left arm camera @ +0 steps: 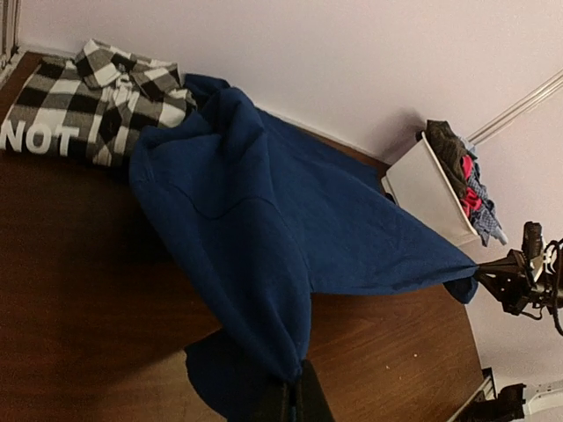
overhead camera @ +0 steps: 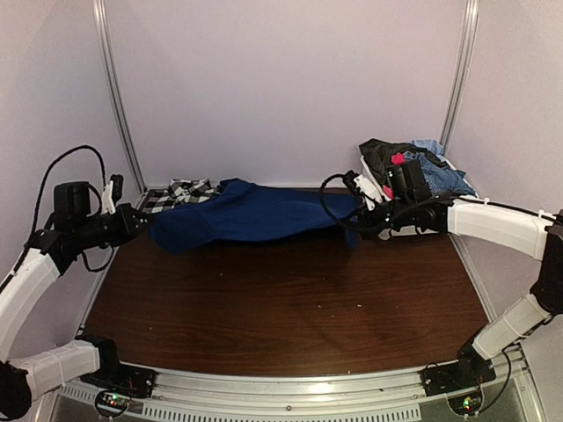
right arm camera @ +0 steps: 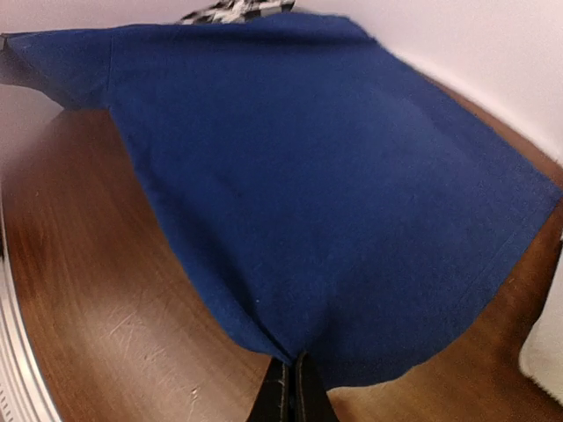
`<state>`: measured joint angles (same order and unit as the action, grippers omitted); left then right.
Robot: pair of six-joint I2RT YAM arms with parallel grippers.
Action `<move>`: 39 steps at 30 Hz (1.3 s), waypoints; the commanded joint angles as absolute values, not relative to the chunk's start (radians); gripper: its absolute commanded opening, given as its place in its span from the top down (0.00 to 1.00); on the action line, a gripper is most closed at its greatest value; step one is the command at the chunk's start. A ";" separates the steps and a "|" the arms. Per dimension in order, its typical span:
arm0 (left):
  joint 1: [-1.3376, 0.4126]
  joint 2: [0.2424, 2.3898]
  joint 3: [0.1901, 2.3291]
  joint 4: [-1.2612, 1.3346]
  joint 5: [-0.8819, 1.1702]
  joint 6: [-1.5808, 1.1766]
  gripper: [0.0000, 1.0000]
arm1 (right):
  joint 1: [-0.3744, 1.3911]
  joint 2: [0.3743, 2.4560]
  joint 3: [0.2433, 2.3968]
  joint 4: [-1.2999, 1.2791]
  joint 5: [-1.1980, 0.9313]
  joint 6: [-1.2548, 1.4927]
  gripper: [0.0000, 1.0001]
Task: Fold and stack the mixed laundry pile
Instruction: Flatten out the crumpled T-shirt at the center of the board.
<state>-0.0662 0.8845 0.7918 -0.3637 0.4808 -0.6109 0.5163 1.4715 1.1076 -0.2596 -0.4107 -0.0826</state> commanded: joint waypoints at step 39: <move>-0.518 0.727 0.569 -1.021 0.308 -0.839 1.00 | 0.782 1.151 0.664 -0.596 -0.219 0.490 1.00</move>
<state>-0.3737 0.6632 0.5549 -1.0412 0.4015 -0.7982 0.7788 1.1873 0.6762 -0.5610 -0.1951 0.4694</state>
